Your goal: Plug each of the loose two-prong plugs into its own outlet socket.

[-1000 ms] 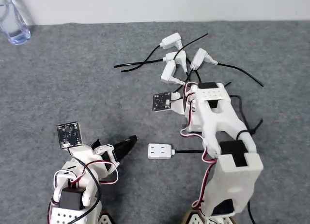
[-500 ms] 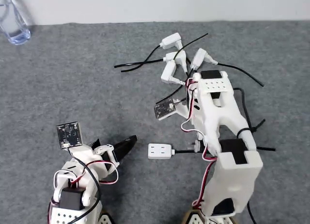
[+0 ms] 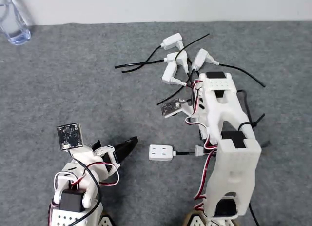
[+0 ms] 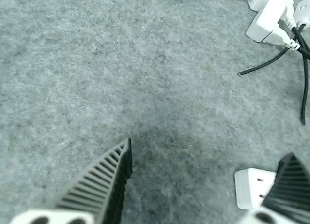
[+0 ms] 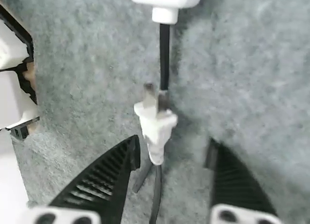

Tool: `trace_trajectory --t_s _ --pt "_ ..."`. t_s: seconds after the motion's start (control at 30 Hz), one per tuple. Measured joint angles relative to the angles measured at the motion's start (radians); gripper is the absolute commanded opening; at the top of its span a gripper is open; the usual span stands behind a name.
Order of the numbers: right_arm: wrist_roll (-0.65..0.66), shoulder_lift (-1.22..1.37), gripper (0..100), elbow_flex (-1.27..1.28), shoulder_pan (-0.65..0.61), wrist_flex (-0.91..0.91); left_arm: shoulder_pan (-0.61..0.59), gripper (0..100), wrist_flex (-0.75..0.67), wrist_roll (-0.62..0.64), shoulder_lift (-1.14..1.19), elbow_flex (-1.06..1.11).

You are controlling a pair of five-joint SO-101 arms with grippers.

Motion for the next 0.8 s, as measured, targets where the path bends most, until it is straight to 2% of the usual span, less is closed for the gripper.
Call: trace_trajectory --t_s 0.67,0.8 --pt "0.000 0.000 27.3 -0.003 0.000 0.003 0.000 43 0.000 0.000 0.000 0.000" --pt "-0.049 0.003 27.3 0.003 -0.037 0.002 0.000 43 0.000 0.000 0.000 0.000"
